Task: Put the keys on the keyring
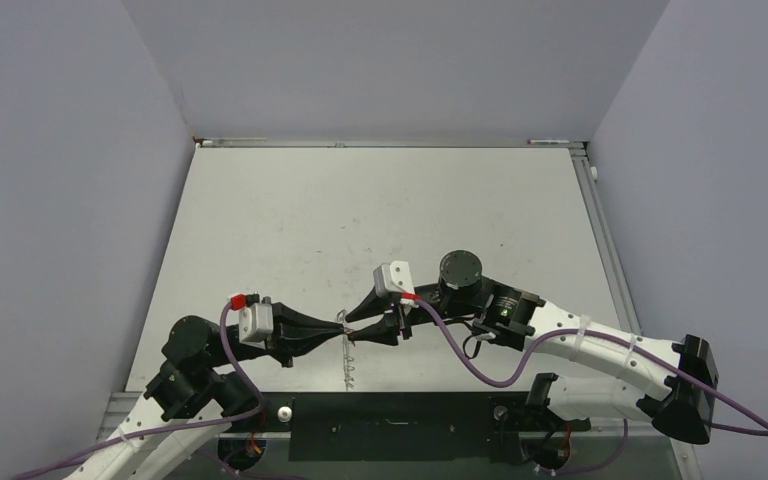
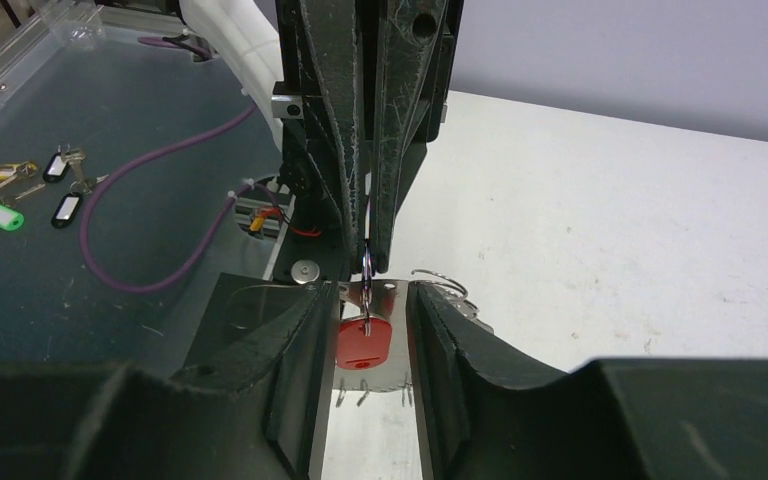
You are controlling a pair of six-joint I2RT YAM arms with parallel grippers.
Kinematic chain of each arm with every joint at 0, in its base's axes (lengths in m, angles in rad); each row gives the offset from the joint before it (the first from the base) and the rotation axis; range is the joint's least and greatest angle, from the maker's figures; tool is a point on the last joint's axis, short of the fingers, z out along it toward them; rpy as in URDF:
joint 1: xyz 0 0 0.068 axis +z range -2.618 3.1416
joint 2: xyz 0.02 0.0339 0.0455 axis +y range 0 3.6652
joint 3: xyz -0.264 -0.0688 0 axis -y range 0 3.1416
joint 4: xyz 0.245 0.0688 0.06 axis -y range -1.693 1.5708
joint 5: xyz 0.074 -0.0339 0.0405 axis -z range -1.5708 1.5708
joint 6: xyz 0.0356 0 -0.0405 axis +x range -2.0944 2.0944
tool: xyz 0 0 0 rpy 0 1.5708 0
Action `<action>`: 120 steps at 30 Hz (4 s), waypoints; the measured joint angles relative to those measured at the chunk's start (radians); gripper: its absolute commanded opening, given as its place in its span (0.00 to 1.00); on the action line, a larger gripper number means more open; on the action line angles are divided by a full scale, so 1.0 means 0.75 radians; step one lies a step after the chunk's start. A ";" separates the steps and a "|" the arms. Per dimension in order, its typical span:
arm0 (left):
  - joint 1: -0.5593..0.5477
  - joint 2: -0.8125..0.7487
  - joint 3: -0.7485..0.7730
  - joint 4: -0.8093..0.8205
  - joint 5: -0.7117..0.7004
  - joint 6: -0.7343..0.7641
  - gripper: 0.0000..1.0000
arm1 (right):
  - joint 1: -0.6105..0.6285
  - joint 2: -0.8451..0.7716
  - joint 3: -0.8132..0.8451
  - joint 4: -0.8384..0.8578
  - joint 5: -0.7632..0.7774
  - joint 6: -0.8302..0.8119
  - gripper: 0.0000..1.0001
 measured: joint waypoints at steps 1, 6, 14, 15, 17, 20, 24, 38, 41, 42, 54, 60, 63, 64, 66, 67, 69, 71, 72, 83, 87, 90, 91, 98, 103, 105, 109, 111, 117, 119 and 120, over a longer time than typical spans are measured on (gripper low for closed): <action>0.000 0.000 0.000 0.000 0.000 0.000 0.00 | 0.000 0.003 0.000 0.007 -0.001 0.001 0.30; 0.001 -0.004 0.000 0.000 -0.001 -0.001 0.00 | 0.000 0.025 0.000 0.025 -0.005 0.006 0.30; 0.009 -0.009 0.000 0.001 -0.002 -0.001 0.00 | 0.000 0.034 -0.003 0.038 -0.006 0.011 0.25; 0.010 -0.010 -0.001 0.001 -0.002 -0.001 0.00 | 0.000 0.038 -0.003 0.038 -0.009 0.011 0.25; 0.010 -0.010 -0.001 0.001 -0.002 -0.001 0.00 | 0.000 0.047 -0.005 0.038 -0.010 0.014 0.25; 0.010 -0.013 -0.002 0.001 -0.008 -0.001 0.00 | 0.000 0.048 -0.007 0.038 -0.010 0.015 0.25; 0.012 -0.018 -0.002 0.000 -0.015 -0.001 0.00 | 0.000 0.048 -0.010 0.043 -0.010 0.020 0.20; 0.015 -0.019 -0.004 -0.001 -0.024 -0.001 0.00 | 0.000 0.050 -0.014 0.069 -0.013 0.033 0.05; 0.016 -0.019 -0.005 -0.002 -0.025 -0.001 0.10 | 0.000 0.055 -0.014 0.069 -0.014 0.026 0.05; 0.016 -0.019 -0.007 -0.002 -0.025 -0.001 0.19 | 0.000 0.056 -0.014 0.067 -0.014 0.021 0.05; 0.016 -0.032 0.072 -0.106 -0.045 0.061 0.59 | 0.003 0.092 0.154 -0.420 0.144 -0.167 0.05; 0.009 0.039 0.221 -0.240 -0.063 0.150 0.55 | 0.019 0.128 0.336 -0.705 0.263 -0.265 0.05; 0.006 0.101 0.225 -0.274 -0.065 0.164 0.55 | 0.041 0.168 0.445 -0.830 0.323 -0.300 0.05; 0.006 0.123 0.225 -0.285 -0.065 0.168 0.54 | 0.050 0.183 0.479 -0.871 0.343 -0.312 0.05; 0.004 0.172 0.227 -0.303 -0.064 0.182 0.53 | 0.065 0.201 0.516 -0.930 0.368 -0.327 0.05; 0.002 0.197 0.232 -0.314 -0.064 0.189 0.52 | 0.071 0.205 0.525 -0.953 0.377 -0.333 0.05; -0.012 0.252 0.255 -0.345 -0.064 0.208 0.50 | 0.084 0.207 0.533 -1.000 0.394 -0.343 0.05; -0.035 0.306 0.285 -0.367 -0.066 0.227 0.46 | 0.098 0.207 0.535 -1.043 0.405 -0.350 0.05; -0.048 0.327 0.299 -0.378 -0.067 0.237 0.45 | 0.102 0.207 0.535 -1.057 0.410 -0.353 0.05; -0.209 0.474 0.336 -0.441 -0.097 0.340 0.37 | 0.142 0.207 0.548 -1.132 0.425 -0.358 0.05; -0.222 0.509 0.337 -0.441 -0.107 0.359 0.32 | 0.145 0.207 0.548 -1.133 0.426 -0.358 0.05; -0.228 0.522 0.337 -0.441 -0.117 0.361 0.27 | 0.148 0.207 0.549 -1.132 0.426 -0.358 0.05; -0.230 0.523 0.337 -0.441 -0.120 0.362 0.26 | 0.150 0.207 0.549 -1.132 0.427 -0.358 0.05; -0.231 0.525 0.337 -0.439 -0.132 0.365 0.16 | 0.155 0.207 0.549 -1.132 0.426 -0.358 0.05; -0.232 0.537 0.337 -0.437 -0.131 0.365 0.16 | 0.155 0.207 0.549 -1.132 0.427 -0.358 0.05; -0.232 0.538 0.337 -0.432 -0.131 0.365 0.16 | 0.155 0.207 0.549 -1.131 0.429 -0.358 0.05; -0.232 0.538 0.336 -0.429 -0.131 0.363 0.11 | 0.155 0.207 0.549 -1.130 0.430 -0.358 0.05; -0.232 0.543 0.336 -0.427 -0.129 0.359 0.02 | 0.155 0.207 0.549 -1.130 0.431 -0.358 0.05; -0.232 0.556 0.335 -0.410 -0.112 0.348 0.00 | 0.155 0.199 0.549 -1.133 0.444 -0.362 0.05; -0.232 0.558 0.333 -0.402 -0.109 0.346 0.00 | 0.155 0.197 0.549 -1.134 0.450 -0.362 0.06; -0.232 0.557 0.331 -0.398 -0.109 0.344 0.00 | 0.155 0.194 0.549 -1.134 0.454 -0.361 0.11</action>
